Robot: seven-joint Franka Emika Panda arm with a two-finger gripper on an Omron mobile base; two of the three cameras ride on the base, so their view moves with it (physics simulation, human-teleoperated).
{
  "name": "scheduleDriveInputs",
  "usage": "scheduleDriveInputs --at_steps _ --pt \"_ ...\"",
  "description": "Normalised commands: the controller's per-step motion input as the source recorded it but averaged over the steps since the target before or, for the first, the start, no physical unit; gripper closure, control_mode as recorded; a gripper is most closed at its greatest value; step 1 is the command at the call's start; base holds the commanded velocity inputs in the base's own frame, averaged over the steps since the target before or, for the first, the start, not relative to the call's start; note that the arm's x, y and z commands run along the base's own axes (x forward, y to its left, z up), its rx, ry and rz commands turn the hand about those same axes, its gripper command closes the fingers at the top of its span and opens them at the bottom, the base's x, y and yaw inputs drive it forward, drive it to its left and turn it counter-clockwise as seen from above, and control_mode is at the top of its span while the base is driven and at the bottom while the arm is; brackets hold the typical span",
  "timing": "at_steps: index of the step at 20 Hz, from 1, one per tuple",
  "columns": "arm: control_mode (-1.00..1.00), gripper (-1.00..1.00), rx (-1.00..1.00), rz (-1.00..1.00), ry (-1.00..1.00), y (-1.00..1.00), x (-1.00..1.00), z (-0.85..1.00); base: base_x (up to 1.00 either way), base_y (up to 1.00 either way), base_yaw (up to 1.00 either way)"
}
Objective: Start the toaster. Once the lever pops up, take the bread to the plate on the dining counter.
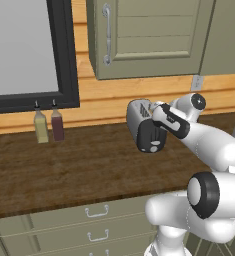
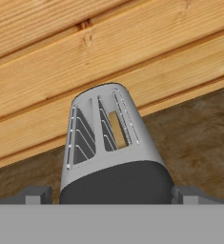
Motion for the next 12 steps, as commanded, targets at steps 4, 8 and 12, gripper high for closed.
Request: scheduleDriveInputs --at_steps 4,8,12 --pt "-1.0 -1.0 0.0 0.0 0.0 0.0 0.0 0.0 0.0 0.0 0.0" --pt "-1.0 -1.0 0.0 0.0 0.0 0.0 0.0 0.0 0.0 0.0 0.0" --pt "-1.0 -1.0 0.0 0.0 0.0 0.0 0.0 0.0 0.0 0.0 0.0"
